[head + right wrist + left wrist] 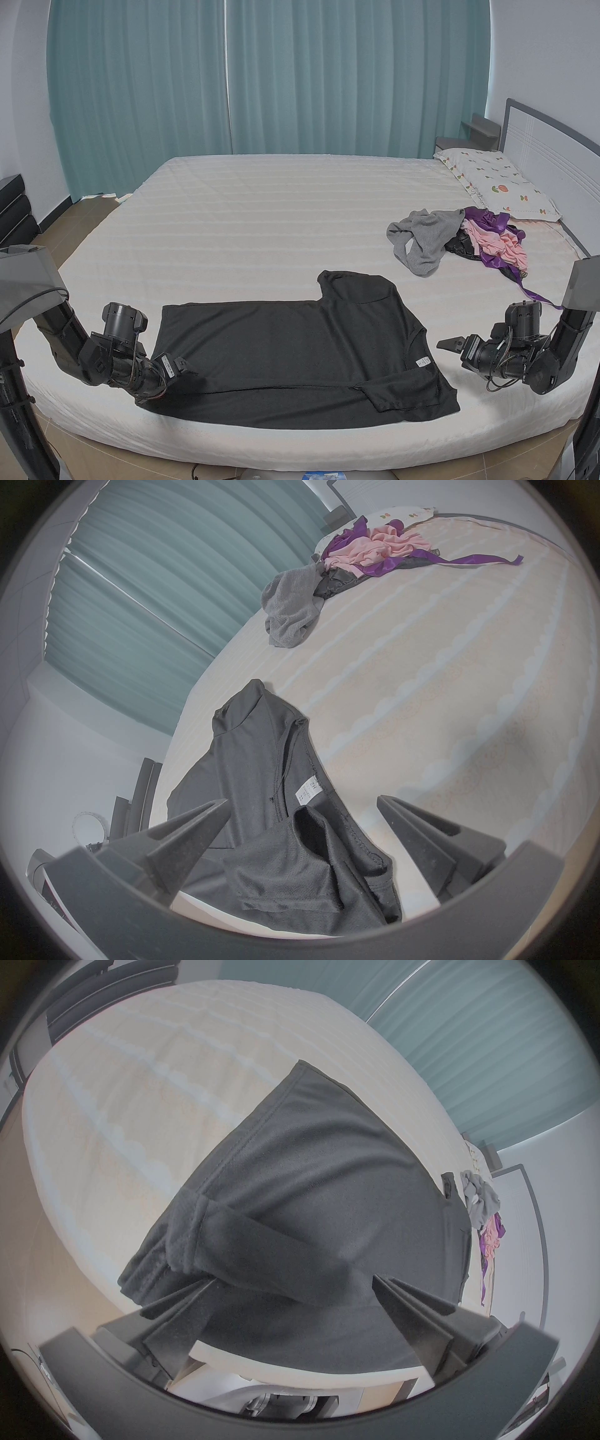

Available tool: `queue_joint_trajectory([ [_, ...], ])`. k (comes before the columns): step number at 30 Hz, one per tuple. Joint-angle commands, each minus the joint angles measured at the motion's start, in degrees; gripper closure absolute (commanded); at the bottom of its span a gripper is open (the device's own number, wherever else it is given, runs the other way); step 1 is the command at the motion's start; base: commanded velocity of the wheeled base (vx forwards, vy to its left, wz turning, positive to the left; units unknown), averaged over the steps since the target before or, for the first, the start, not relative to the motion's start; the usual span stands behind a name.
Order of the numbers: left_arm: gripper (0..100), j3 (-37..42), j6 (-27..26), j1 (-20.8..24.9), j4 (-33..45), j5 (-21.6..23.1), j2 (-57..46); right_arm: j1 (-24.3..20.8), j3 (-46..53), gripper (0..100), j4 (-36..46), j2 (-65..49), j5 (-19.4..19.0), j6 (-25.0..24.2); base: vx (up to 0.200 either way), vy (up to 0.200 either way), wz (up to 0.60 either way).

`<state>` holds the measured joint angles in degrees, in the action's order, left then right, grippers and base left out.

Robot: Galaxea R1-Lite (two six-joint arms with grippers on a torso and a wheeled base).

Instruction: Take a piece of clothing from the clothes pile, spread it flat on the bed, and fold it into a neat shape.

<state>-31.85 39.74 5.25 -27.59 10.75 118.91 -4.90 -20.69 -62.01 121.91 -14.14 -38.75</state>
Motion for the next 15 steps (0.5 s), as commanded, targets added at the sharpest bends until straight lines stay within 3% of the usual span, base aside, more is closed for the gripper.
queue_joint_trajectory([
  [1, 0, -1.81, 0.07, -0.24, -0.01, -0.29, 2.29, -0.02, -0.05, 0, -0.04, 0.09, -0.01, -0.01, 0.0, 0.0, 0.0],
  [9, 0, -6.11, 2.09, -2.53, -0.1, -2.58, 3.44, -0.28, -0.14, 0, -0.04, 0.09, -0.01, -0.09, 0.0, 0.0, 0.0],
  [15, 0, -10.07, 8.42, -5.25, -0.19, -2.14, 2.38, -0.37, -0.41, 0, -0.48, 1.58, -0.01, 0.08, 0.0, 0.0, 0.0],
])
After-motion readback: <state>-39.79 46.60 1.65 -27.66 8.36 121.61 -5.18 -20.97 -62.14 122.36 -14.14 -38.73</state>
